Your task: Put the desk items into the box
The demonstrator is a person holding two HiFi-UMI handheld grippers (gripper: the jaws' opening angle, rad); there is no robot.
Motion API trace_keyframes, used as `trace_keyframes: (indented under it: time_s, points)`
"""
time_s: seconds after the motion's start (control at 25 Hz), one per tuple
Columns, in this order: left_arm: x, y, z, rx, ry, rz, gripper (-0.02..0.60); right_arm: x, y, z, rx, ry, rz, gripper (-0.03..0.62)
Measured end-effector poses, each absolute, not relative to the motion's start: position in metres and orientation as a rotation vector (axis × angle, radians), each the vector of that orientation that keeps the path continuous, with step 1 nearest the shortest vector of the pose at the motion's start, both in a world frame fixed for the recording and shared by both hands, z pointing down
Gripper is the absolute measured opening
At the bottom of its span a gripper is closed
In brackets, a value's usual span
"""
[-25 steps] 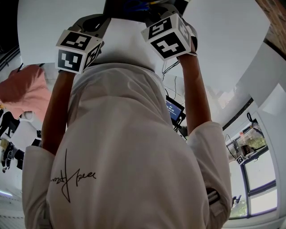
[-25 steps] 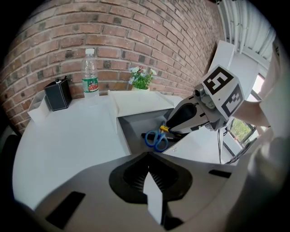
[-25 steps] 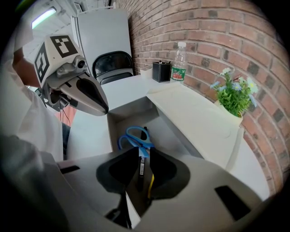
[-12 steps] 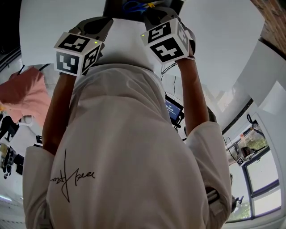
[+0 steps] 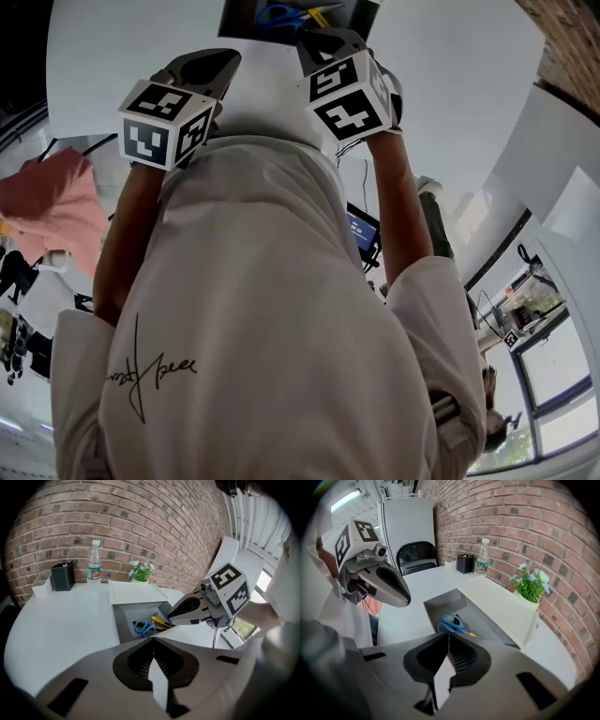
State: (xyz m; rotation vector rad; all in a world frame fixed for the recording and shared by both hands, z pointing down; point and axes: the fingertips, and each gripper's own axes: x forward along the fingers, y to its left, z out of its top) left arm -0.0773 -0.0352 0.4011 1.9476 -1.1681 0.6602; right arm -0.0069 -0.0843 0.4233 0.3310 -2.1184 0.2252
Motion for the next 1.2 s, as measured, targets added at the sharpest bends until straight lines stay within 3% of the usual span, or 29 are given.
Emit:
trace_keyframes:
  time_s: [1.2]
  points:
    - [-0.066,0.012,0.384,1.939,-1.231,0.601,0.006,0.029,-0.032,0.408,0.394,-2.184,0.335,0.026]
